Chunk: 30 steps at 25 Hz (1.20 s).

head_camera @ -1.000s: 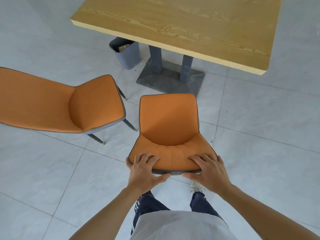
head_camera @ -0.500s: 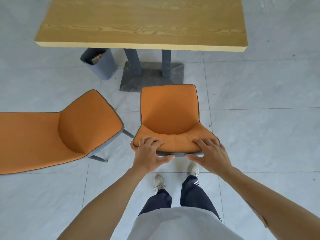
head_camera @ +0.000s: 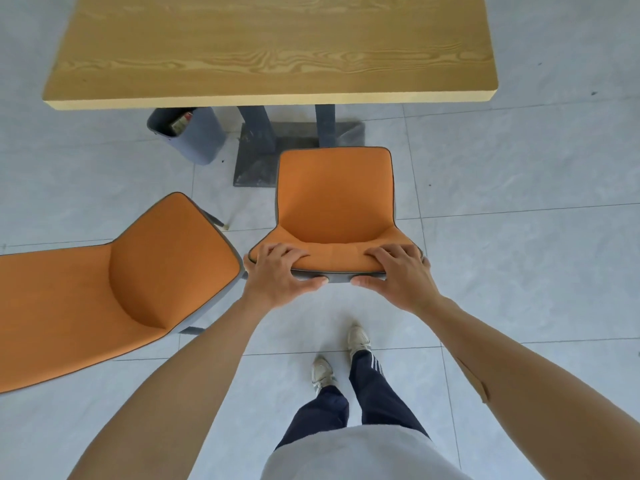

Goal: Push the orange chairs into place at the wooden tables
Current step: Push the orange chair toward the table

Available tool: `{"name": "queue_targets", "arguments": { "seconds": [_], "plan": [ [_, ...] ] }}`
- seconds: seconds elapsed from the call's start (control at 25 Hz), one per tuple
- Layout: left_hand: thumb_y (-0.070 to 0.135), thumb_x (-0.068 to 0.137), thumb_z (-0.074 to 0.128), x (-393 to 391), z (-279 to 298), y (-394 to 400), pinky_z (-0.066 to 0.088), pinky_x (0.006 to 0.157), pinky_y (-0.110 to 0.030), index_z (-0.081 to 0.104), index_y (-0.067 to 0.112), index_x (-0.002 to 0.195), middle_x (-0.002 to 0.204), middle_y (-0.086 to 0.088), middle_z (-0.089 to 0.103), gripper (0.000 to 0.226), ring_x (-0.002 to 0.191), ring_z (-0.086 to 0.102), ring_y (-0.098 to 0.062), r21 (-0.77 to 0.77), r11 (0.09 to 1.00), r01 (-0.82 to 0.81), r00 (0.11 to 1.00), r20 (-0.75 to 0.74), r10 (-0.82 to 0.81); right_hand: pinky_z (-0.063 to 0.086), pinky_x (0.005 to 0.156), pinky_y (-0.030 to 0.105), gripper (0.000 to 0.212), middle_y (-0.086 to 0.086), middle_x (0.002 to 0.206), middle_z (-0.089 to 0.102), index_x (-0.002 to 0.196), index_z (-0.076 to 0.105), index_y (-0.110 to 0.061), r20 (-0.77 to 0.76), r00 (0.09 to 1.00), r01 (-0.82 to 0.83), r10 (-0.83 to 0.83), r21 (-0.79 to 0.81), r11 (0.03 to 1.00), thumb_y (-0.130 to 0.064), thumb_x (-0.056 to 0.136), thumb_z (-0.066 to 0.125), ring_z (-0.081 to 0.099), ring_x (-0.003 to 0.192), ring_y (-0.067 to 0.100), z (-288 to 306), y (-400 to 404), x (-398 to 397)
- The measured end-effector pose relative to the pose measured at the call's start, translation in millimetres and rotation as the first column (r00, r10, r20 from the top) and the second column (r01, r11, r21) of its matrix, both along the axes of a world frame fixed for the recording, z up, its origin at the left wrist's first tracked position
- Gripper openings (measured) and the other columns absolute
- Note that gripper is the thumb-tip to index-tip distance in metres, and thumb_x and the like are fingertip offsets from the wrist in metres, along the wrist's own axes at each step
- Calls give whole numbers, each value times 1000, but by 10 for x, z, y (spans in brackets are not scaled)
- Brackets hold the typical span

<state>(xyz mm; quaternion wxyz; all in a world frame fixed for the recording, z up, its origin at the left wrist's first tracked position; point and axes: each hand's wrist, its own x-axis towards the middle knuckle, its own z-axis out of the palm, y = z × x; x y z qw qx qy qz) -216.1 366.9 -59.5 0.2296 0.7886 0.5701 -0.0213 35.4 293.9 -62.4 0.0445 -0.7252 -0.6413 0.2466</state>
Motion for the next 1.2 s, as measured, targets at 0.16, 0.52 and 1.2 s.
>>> {"name": "queue_targets", "arguments": {
  "seconds": [0.16,0.52,1.2],
  "plan": [
    [92,59,40,4,12,321,23,106,-61,55,50,120,131,21,47,76,127,32,-13,-21,1000,-3,999,-40,3,37,93,56,86,-6,130,55,122,54,-33,-12,1000,-16,16,2,1000,-92,66,28,39,123,30,-43,322,12],
    [96,58,37,71,-39,583,19,107,-63,53,50,120,131,19,46,79,128,29,-15,-6,1000,-11,998,-59,11,37,90,52,80,-10,127,55,122,55,-35,-14,999,-40,41,39,998,-91,68,32,41,121,27,-84,611,127],
    [74,84,43,-512,400,-152,15,115,-51,34,41,143,157,7,25,69,145,13,-21,-92,954,-286,958,-5,286,35,101,54,67,-1,141,49,137,41,-30,104,940,-317,326,-97,943,-74,86,36,47,125,27,473,748,-540]
  ]
}}
